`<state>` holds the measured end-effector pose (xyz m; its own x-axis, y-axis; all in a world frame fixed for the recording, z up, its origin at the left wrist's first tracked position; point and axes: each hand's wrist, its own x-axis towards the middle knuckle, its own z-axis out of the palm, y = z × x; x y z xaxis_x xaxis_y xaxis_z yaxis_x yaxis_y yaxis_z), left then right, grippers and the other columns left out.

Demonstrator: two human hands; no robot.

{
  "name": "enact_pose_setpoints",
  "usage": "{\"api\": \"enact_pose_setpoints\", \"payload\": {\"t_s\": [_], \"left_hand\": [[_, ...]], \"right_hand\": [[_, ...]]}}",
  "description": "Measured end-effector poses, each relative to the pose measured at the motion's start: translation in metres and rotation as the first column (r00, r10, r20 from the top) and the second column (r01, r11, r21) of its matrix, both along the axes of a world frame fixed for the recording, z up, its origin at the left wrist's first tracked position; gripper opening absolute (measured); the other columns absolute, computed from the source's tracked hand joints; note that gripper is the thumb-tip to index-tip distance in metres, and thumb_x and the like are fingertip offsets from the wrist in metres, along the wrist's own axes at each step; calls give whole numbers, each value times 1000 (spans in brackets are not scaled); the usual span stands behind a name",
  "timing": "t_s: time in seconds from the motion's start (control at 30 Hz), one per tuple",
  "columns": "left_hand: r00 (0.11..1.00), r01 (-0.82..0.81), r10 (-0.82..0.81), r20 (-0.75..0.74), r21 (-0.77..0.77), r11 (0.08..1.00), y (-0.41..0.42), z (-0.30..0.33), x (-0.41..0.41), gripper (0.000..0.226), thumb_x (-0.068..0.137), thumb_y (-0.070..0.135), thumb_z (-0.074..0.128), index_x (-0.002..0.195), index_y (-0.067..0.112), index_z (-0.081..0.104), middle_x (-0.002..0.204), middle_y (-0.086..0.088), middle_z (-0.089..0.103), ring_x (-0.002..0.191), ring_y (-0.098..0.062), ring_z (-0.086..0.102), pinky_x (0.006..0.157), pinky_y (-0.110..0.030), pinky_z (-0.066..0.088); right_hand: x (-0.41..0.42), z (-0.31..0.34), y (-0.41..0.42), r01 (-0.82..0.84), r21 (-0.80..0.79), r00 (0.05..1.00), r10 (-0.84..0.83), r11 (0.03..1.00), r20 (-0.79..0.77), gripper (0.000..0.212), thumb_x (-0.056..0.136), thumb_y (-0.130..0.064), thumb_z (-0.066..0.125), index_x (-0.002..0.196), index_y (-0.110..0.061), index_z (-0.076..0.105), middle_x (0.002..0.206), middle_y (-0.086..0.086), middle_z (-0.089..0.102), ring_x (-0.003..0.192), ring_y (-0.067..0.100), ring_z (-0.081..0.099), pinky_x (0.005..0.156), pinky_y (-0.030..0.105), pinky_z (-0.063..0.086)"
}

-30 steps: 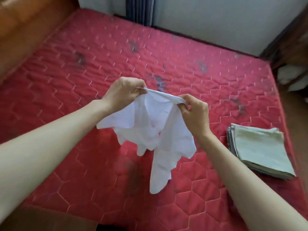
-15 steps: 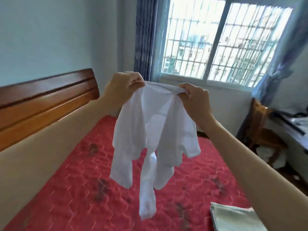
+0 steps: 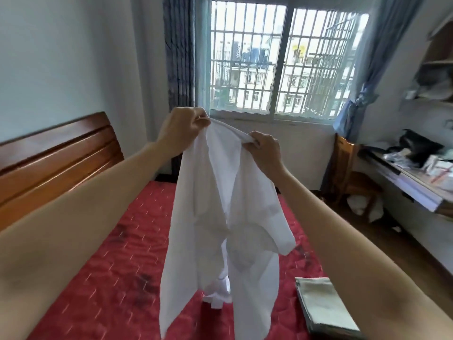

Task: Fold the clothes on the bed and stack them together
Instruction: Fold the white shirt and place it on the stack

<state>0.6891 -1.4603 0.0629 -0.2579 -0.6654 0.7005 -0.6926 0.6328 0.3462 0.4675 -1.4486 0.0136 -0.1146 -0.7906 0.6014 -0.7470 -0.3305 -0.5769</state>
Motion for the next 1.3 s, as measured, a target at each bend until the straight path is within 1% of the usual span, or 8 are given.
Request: {"api": "enact_pose_setpoints", "payload": {"t_s": [0.2, 0.3, 0.5, 0.63, 0.87, 1.07, 1.2, 1.3], "left_hand": [[998, 28, -29, 60, 15, 999, -8, 3, -14, 18, 95, 23, 60, 94, 9, 70, 79, -4, 68, 71, -17, 59, 66, -26, 41], [998, 19, -21, 52, 41, 999, -15, 11, -9, 17, 96, 22, 59, 94, 9, 69, 78, -2, 66, 71, -16, 58, 66, -25, 40], [1000, -8, 9, -18, 43, 999, -26, 37, 8, 18, 97, 20, 57, 101, 7, 69, 79, 2, 63, 63, -2, 52, 55, -7, 35], [997, -56, 60, -56, 62, 996, -31, 52, 38, 18, 96, 21, 58, 97, 7, 69, 82, -2, 63, 73, -15, 57, 69, -26, 44], [961, -275, 274, 28, 183, 944, -58, 20, 119, 18, 95, 17, 57, 93, 3, 69, 92, -16, 68, 76, -25, 58, 71, -29, 45], [880, -467, 366, 301, 414, 781, -69, -60, 157, 19, 92, 21, 56, 102, 17, 72, 112, -12, 69, 104, -31, 62, 85, -33, 48], [999, -29, 4, 44, 578, 815, -45, -64, 109, 44, 85, 47, 63, 124, 27, 60, 120, 8, 64, 104, -9, 60, 87, -24, 46], [967, 255, -219, -131, 557, 790, -20, -48, 50, 81, 68, 71, 68, 133, 26, 50, 113, 14, 59, 99, -1, 59, 79, -17, 45]], "right_hand": [[3, -47, -5, -49, 71, 994, 42, 996, 104, 50, 86, -30, 70, 59, -18, 30, 54, -6, 30, 56, 14, 26, 56, 32, 22], [2, -69, -5, -102, 187, 988, 77, 977, 132, 44, 81, -40, 75, 60, -20, 42, 53, -11, 41, 52, 7, 35, 53, 24, 30], [9, -123, -9, -190, 514, 982, 153, 836, 114, 28, 77, -32, 78, 97, -16, 68, 95, 0, 69, 90, 19, 63, 79, 32, 48], [7, -137, -16, -44, 542, 993, -21, 839, 114, 29, 85, -25, 70, 85, 3, 69, 85, 11, 69, 76, 21, 59, 68, 32, 46], [-9, -73, -13, -329, 458, 923, 178, 826, 342, 26, 82, -13, 75, 72, 2, 57, 70, 10, 42, 67, 20, 38, 58, 32, 30], [16, 8, -18, -281, 393, 946, 185, 875, 266, 16, 85, 0, 62, 72, 9, 58, 69, 8, 41, 59, 12, 38, 54, 28, 28], [47, 44, -26, -211, 378, 975, 220, 901, 20, 11, 86, 4, 60, 83, 7, 70, 77, 12, 59, 70, 13, 50, 67, 29, 43], [74, 54, -24, -202, 384, 941, 287, 901, -178, 20, 79, -1, 70, 99, -1, 75, 93, 17, 72, 82, 20, 59, 83, 34, 50]]}}
